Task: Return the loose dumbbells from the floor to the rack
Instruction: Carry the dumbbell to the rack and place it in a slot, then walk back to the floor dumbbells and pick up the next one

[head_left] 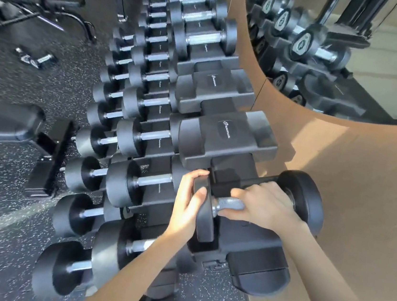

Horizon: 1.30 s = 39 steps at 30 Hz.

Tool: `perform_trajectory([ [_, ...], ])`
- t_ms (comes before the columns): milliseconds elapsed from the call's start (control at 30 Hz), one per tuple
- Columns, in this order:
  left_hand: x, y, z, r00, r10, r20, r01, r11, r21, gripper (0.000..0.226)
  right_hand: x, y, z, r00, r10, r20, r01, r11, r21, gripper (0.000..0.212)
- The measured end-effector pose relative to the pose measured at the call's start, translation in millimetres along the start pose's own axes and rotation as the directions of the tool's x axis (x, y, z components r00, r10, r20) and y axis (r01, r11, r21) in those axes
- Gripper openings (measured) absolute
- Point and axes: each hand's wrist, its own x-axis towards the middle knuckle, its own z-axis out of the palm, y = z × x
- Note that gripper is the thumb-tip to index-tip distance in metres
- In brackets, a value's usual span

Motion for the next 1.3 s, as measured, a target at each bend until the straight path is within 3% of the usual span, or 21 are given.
perform_trajectory([
  [100,-2,4,-10,0.997,0.065,0.028,-0.070,0.970,0.231,0.045,-1,0,6,0.990,-0.031,-0.137,0.032,0.999,0.005,0.065],
  [200,-16,14,-24,0.990,0.102,0.096,-0.137,0.837,0.530,0.051,-17,-6,22,0.941,-0.019,-0.338,0.050,0.995,0.083,0.049],
  [267,-26,21,-32,0.991,0.079,0.110,-0.132,0.756,0.641,0.053,-29,-11,28,0.917,0.017,-0.399,0.027,0.994,0.104,0.045],
  [433,-61,20,-61,0.985,0.103,0.141,-0.170,0.385,0.907,0.054,-42,-19,18,0.905,0.019,-0.426,0.016,0.997,0.079,0.049],
  [533,-92,21,-75,0.999,0.010,0.048,-0.049,0.192,0.980,0.065,-42,-33,-2,0.914,-0.034,-0.404,0.065,0.996,0.065,0.052],
  [600,-113,25,-84,0.999,-0.048,-0.017,0.023,0.117,0.993,0.069,-42,-50,-13,0.922,-0.078,-0.379,0.106,0.993,0.055,0.055],
  [767,-159,33,-109,0.984,-0.114,-0.135,0.139,0.030,0.990,0.067,-37,-113,-19,0.920,-0.223,-0.323,0.270,0.957,0.106,0.054],
  [967,-206,36,-150,0.965,-0.133,-0.228,0.226,-0.030,0.974,0.063,-24,-185,1,0.915,-0.370,-0.160,0.391,0.912,0.126,0.056],
  [1300,-244,35,-256,0.951,-0.164,-0.263,0.264,-0.018,0.964,0.061,7,-302,15,0.913,-0.398,-0.092,0.408,0.898,0.164,0.056],
])
